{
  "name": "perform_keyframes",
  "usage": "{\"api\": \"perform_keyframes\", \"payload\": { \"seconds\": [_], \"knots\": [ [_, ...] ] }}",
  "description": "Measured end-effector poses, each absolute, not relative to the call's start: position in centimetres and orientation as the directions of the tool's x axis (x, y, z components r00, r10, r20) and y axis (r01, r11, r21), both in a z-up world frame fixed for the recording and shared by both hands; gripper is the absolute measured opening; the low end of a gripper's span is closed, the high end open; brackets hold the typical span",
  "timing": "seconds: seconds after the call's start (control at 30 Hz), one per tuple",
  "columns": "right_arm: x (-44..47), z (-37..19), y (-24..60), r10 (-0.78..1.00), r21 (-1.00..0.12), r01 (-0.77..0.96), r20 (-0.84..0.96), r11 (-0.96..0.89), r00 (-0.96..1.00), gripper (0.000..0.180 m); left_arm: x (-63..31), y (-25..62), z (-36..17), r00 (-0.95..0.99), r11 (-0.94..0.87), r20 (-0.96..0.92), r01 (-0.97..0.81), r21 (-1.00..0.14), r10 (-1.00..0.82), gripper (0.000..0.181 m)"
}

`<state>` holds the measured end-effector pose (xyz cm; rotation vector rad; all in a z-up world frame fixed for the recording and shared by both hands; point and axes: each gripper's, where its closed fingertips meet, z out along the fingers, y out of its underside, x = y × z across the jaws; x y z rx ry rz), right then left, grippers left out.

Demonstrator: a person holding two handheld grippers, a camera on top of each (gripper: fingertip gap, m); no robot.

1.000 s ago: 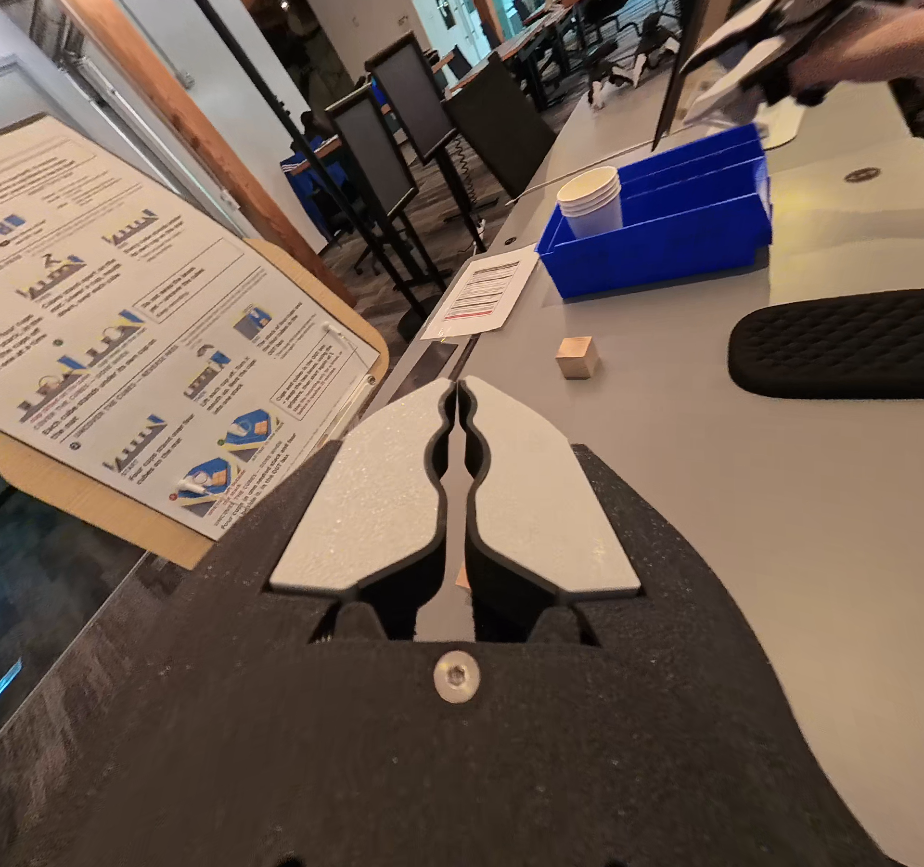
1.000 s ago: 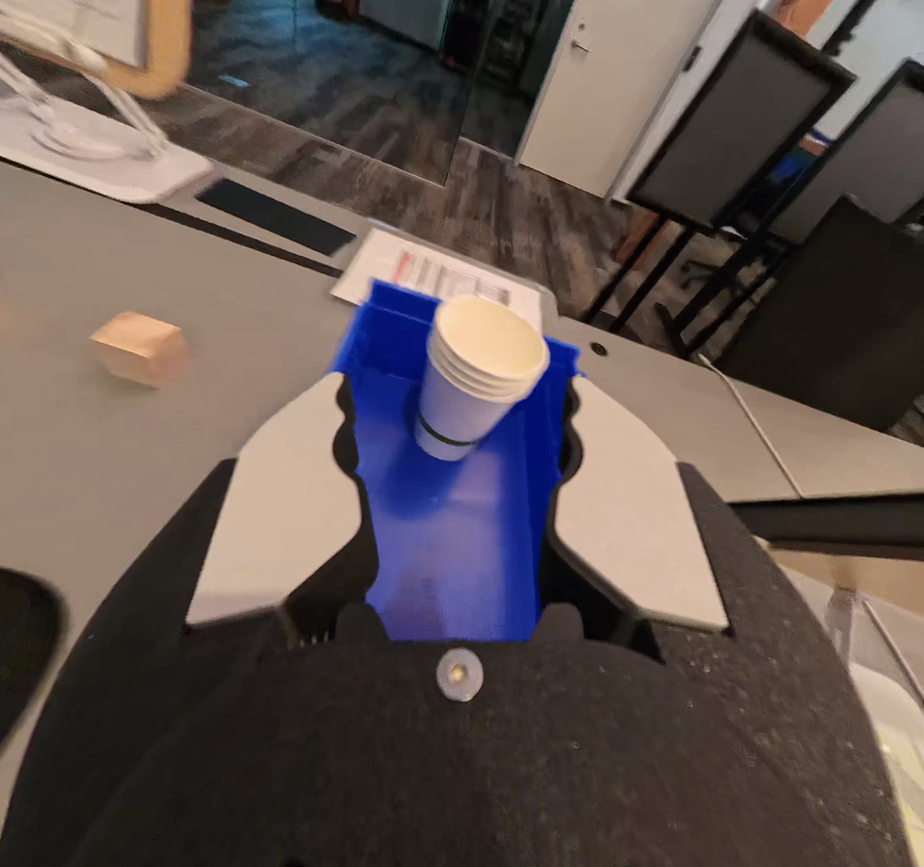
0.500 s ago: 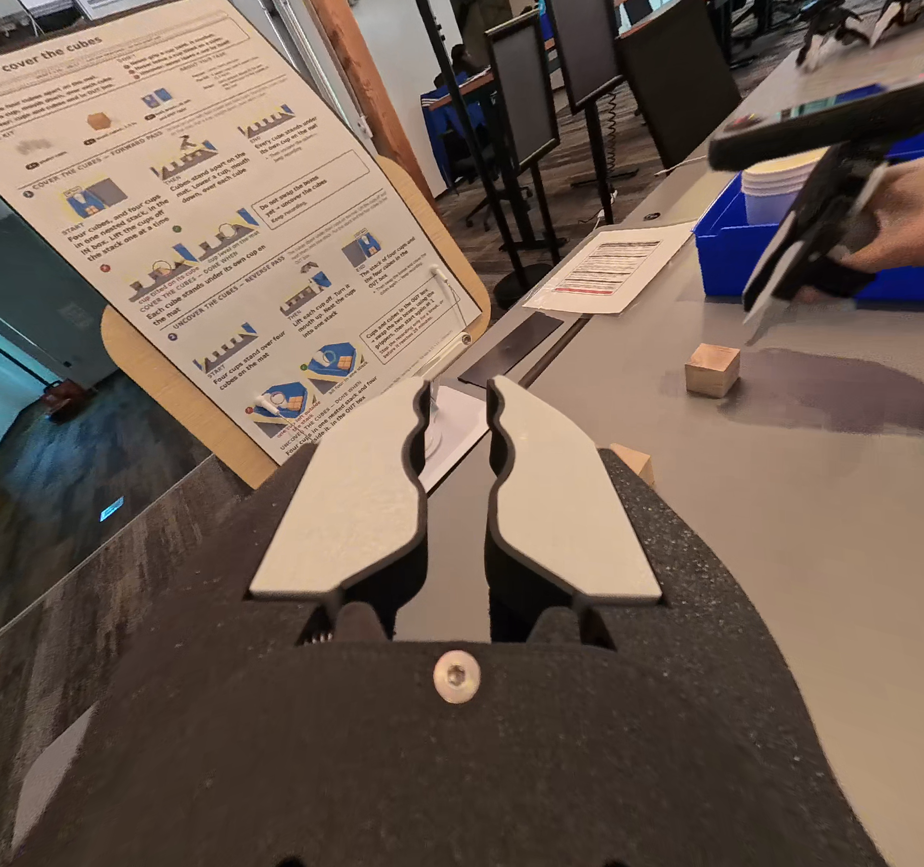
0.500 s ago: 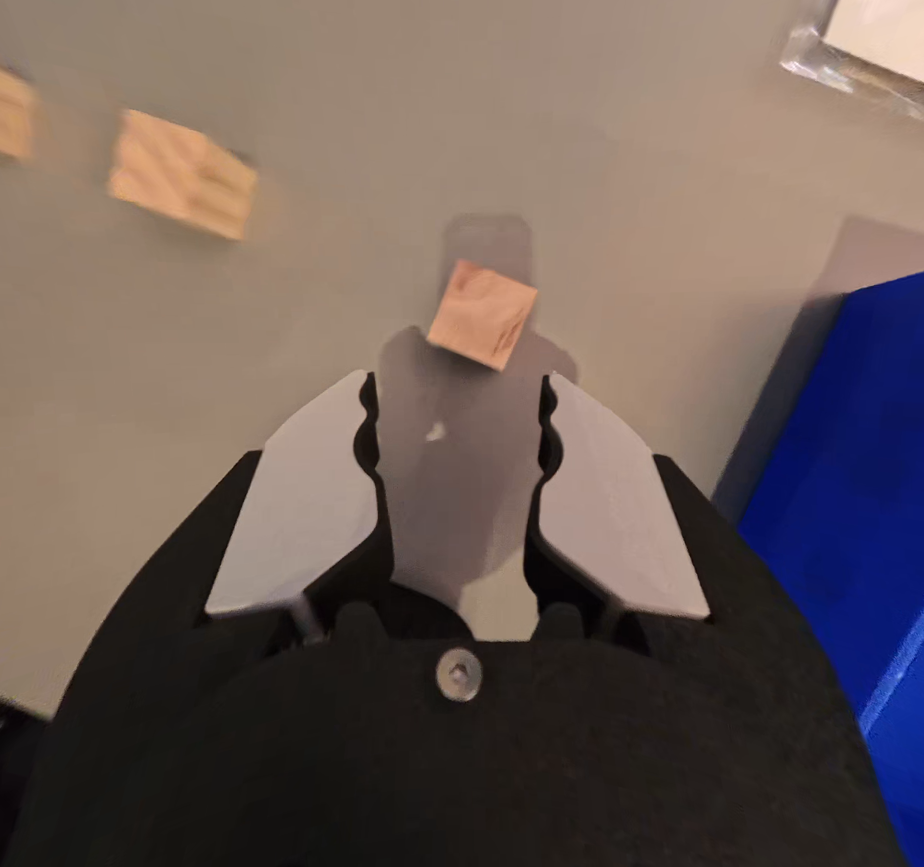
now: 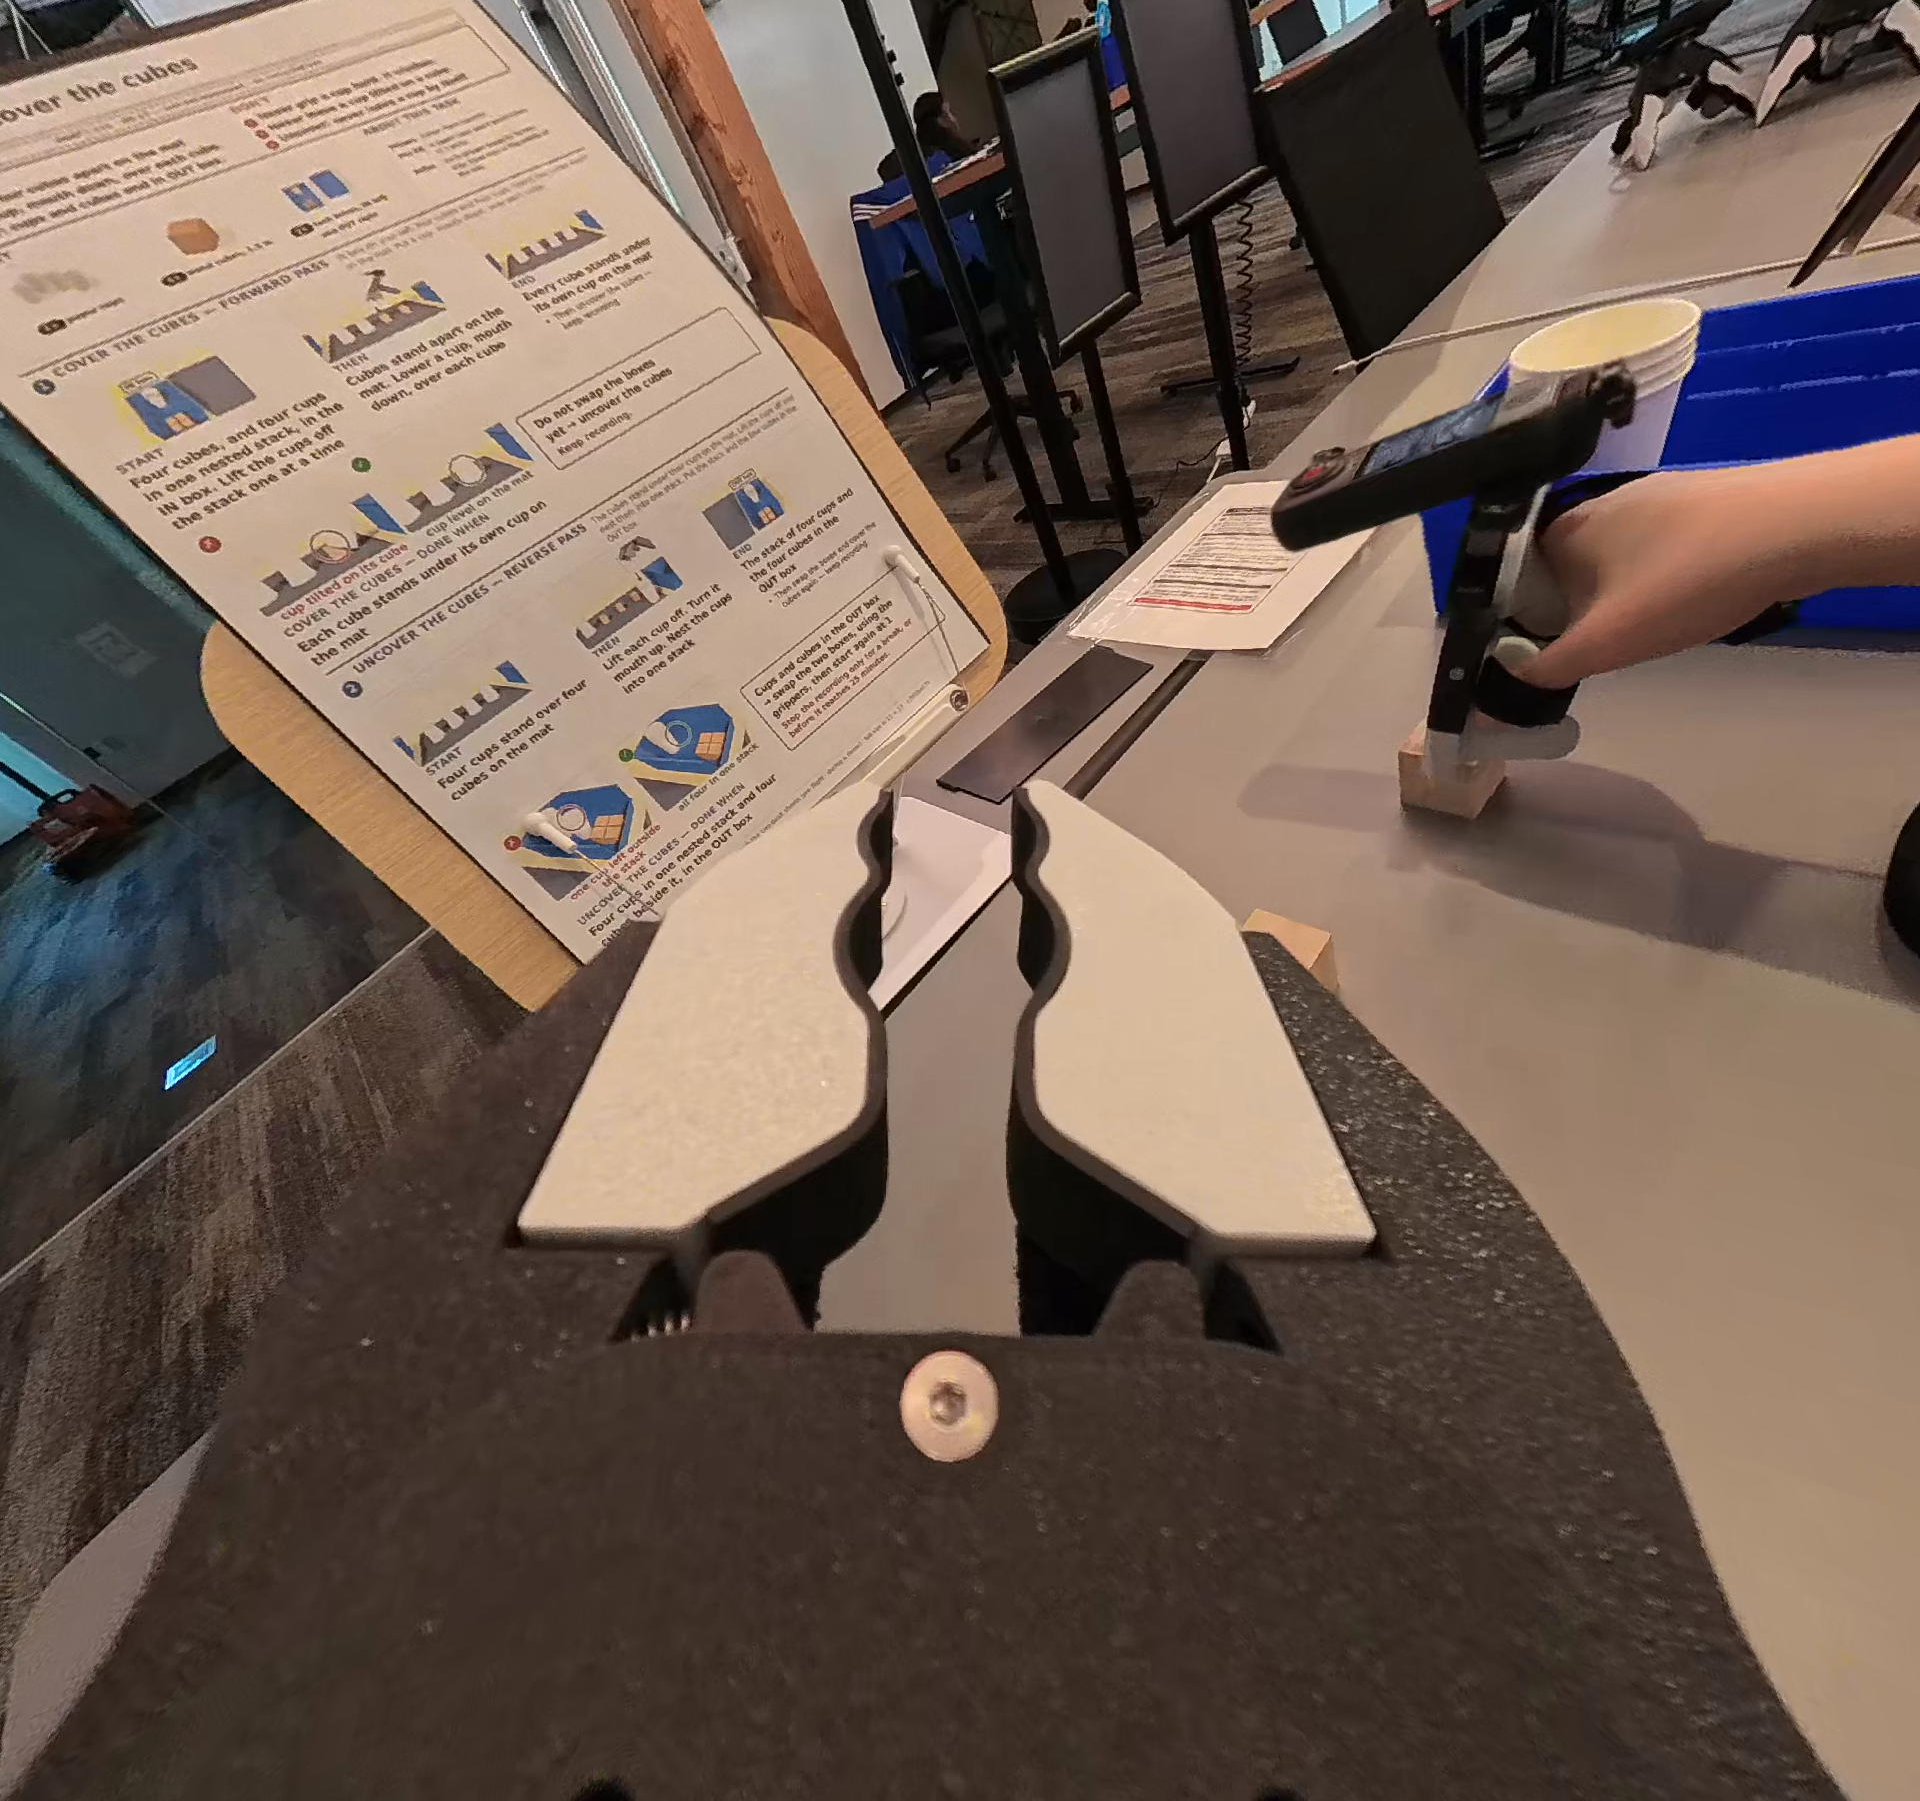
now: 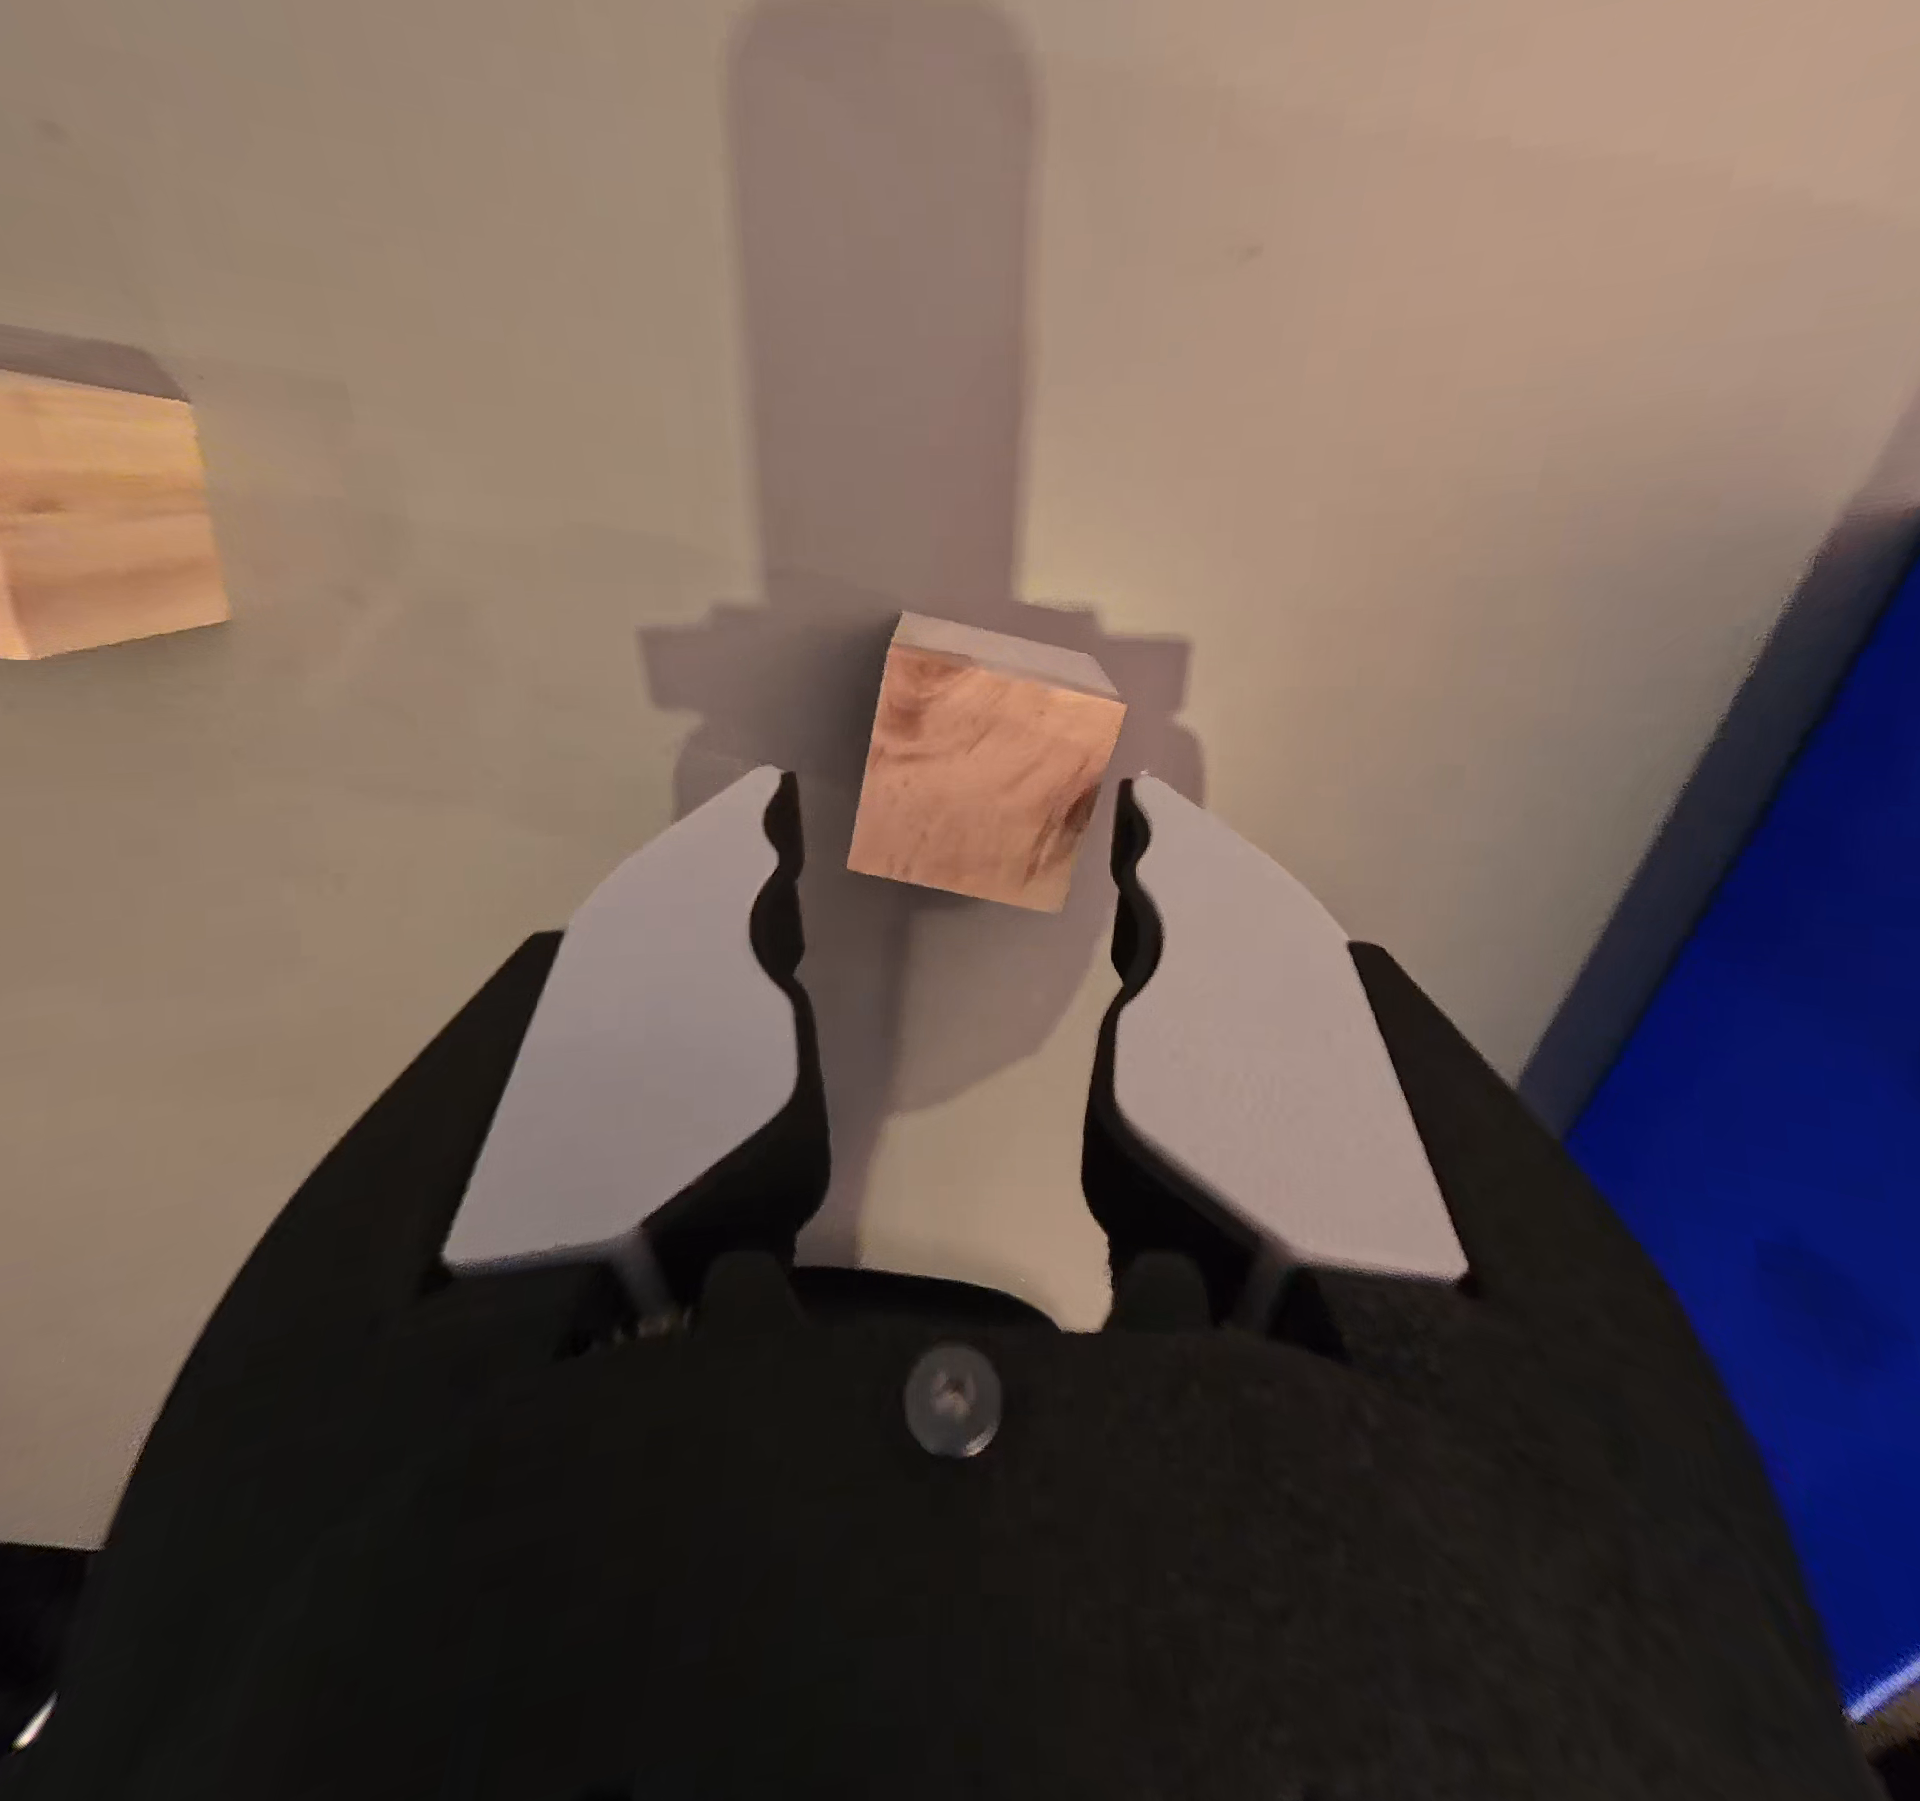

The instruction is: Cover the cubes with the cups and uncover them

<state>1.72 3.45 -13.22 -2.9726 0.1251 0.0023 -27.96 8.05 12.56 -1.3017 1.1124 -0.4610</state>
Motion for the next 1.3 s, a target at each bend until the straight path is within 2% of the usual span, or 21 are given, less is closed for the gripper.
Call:
{"api": "perform_keyframes", "payload": {
  "seconds": [0.2, 0.5, 0.73, 0.97, 1.13, 1.3],
  "knots": [
    [1.9, -14.1, 3.2, -0.096, -0.127, -0.096, -0.010, -0.987, 0.995, 0.049, -28.3, 8.2, 12.6, 0.448, 0.257, -0.371, -0.296, -0.920, -0.813, 0.021],
    [1.5, -14.1, 3.0, -0.047, -0.135, -0.049, -0.020, -0.990, 0.999, 0.046, -27.8, 8.0, 12.1, 0.432, 0.267, -0.392, -0.321, -0.909, -0.812, 0.021],
    [-1.3, -11.4, 1.2, 0.120, -0.234, 0.097, -0.087, -0.967, 0.989, 0.046, -27.3, 8.0, 11.4, 0.418, 0.267, -0.406, -0.353, -0.897, -0.812, 0.021],
    [-0.6, -3.1, -3.5, 0.247, -0.390, 0.214, -0.036, -0.896, 0.968, 0.046, -26.5, 8.1, 10.5, 0.398, 0.264, -0.420, -0.389, -0.882, -0.815, 0.021],
    [6.9, 3.2, -7.0, 0.145, -0.485, 0.132, 0.012, -0.865, 0.989, 0.046, -26.1, 7.9, 9.9, 0.381, 0.266, -0.433, -0.417, -0.869, -0.817, 0.021],
    [16.8, 2.8, -10.2, -0.024, -0.478, -0.025, -0.009, -0.878, 1.000, 0.046, -26.1, 7.3, 10.3, 0.373, 0.273, -0.432, -0.407, -0.872, -0.821, 0.020]
  ]
}}
